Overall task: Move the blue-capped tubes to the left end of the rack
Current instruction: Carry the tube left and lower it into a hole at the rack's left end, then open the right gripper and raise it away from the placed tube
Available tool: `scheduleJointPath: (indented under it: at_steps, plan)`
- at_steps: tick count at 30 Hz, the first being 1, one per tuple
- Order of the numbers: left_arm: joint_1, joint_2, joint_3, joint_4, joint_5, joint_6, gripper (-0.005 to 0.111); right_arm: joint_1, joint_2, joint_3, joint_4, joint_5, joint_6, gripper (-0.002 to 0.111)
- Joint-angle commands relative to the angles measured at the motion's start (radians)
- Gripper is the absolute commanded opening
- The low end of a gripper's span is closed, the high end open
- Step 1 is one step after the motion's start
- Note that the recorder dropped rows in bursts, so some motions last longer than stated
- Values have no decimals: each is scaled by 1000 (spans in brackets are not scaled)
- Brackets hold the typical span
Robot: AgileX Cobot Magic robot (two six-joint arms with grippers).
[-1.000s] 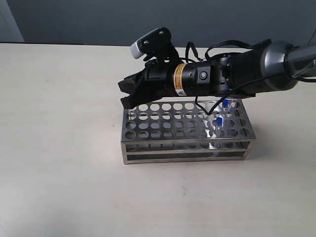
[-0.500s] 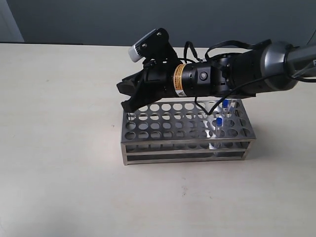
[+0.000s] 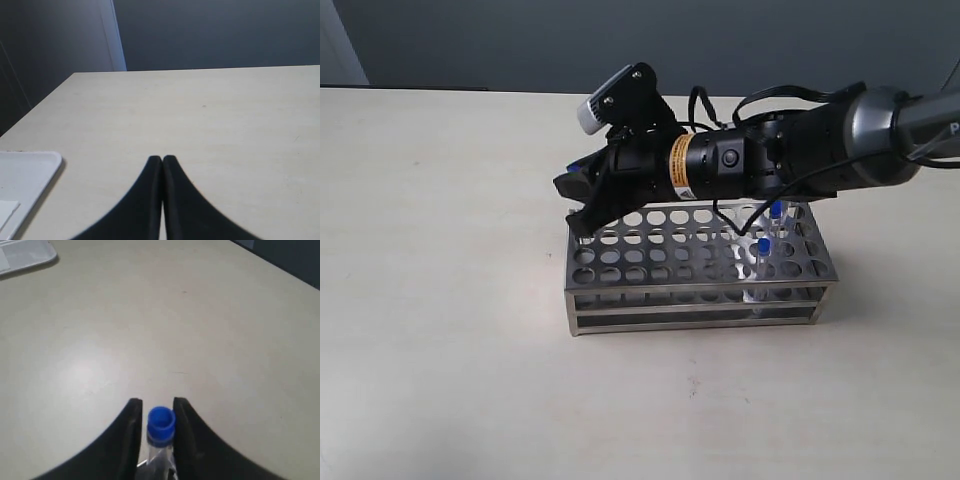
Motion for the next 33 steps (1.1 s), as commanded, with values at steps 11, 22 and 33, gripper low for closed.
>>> scheduleJointPath:
  at_steps: [11,22,33]
  plan:
    - [2,-6,2,1,-2,-5,0,-1,-3,0,-17,0,23,34]
    - [2,-6,2,-1,-2,-5,0,-1,-160,0,-19,247,94,34]
    - [2,-6,2,-1,-2,-5,0,-1,-387,230,-36,411,170,34]
